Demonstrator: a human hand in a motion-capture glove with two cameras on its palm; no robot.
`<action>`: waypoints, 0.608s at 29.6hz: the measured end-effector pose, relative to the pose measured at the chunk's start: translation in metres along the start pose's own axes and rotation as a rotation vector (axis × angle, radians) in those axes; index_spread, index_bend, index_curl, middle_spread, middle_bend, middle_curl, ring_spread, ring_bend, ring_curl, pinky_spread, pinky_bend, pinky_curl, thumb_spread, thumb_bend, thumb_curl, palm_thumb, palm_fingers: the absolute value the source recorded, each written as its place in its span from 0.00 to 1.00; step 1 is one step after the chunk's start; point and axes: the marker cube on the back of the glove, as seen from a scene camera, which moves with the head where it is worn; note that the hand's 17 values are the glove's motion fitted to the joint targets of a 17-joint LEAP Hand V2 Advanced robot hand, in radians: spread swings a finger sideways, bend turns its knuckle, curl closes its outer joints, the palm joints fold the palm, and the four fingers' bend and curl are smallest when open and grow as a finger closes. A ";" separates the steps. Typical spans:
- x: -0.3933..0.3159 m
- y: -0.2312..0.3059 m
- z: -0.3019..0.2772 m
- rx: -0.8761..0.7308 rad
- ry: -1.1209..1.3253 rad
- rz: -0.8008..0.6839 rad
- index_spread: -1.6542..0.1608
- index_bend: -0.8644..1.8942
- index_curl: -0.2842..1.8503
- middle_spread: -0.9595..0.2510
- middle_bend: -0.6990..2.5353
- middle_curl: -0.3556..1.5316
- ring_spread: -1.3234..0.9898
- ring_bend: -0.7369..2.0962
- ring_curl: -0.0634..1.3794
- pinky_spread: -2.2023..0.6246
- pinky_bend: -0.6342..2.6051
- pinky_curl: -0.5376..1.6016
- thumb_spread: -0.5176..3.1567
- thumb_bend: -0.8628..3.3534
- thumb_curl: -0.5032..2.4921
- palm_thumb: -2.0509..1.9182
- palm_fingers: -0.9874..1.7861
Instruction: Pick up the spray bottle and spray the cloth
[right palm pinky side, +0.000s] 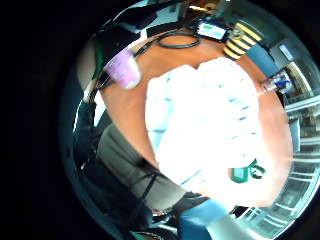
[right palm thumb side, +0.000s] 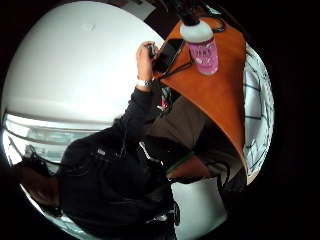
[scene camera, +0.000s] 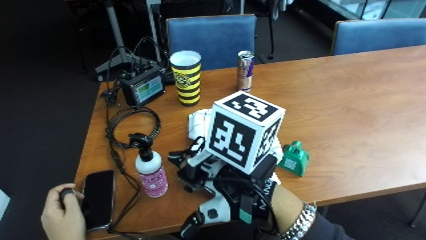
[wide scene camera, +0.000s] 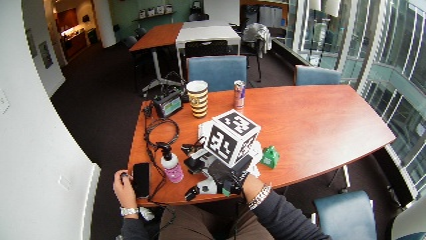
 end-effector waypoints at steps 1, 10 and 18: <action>-0.004 0.006 0.000 -0.018 0.011 -0.016 0.74 0.35 0.26 0.75 0.29 0.39 0.55 0.41 0.30 0.86 0.31 0.41 0.39 0.20 0.27 0.62 0.48; -0.032 0.046 -0.005 -0.056 0.064 -0.069 0.73 0.35 0.25 0.75 0.29 0.39 0.55 0.41 0.29 0.87 0.31 0.41 0.39 0.20 0.27 0.61 0.48; -0.043 0.064 0.001 -0.083 0.121 -0.067 0.72 0.36 0.24 0.74 0.30 0.39 0.55 0.41 0.28 0.86 0.31 0.41 0.40 0.20 0.27 0.61 0.50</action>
